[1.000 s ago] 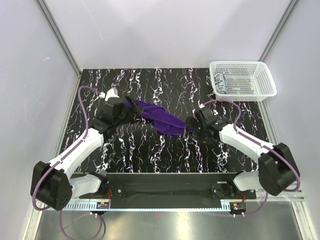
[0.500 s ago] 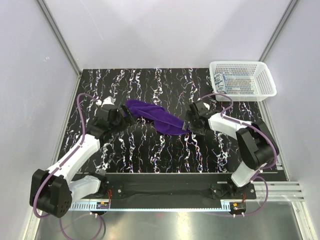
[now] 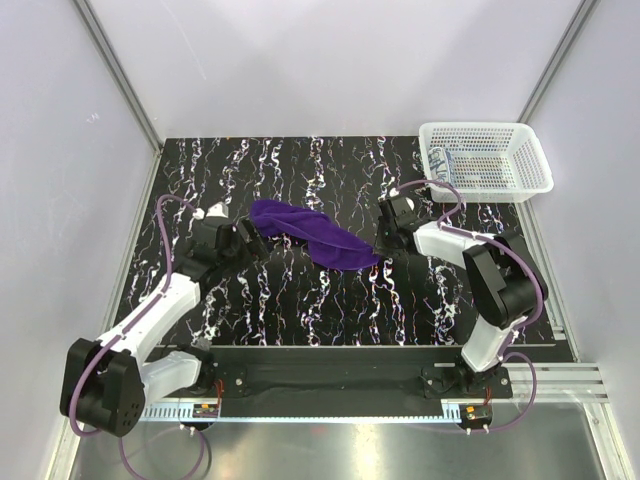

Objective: Roll the towels
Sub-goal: Flatten the towel

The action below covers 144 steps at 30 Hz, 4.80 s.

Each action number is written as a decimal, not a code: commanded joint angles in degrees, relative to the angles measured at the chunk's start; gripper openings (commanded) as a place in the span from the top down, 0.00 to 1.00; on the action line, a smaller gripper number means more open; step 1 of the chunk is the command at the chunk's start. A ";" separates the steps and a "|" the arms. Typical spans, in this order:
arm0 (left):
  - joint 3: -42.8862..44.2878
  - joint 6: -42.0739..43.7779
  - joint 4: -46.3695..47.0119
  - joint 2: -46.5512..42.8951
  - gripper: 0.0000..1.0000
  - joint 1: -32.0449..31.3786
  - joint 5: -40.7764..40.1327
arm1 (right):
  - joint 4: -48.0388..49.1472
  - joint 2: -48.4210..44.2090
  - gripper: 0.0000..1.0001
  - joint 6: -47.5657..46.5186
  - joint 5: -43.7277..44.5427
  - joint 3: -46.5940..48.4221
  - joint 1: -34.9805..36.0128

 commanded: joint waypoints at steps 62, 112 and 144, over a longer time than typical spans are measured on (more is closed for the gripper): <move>5.88 6.77 12.17 2.59 0.01 -0.13 12.71 | -23.61 -44.70 1.00 -3.97 -11.53 -2.81 1.69; 1.92 -14.32 30.55 22.11 0.69 -22.72 14.21 | -21.24 -39.87 1.00 -5.90 -9.60 -6.68 1.69; 91.83 8.44 -14.63 37.96 1.00 6.02 24.84 | -42.26 13.59 1.00 -16.01 -16.18 90.04 -9.92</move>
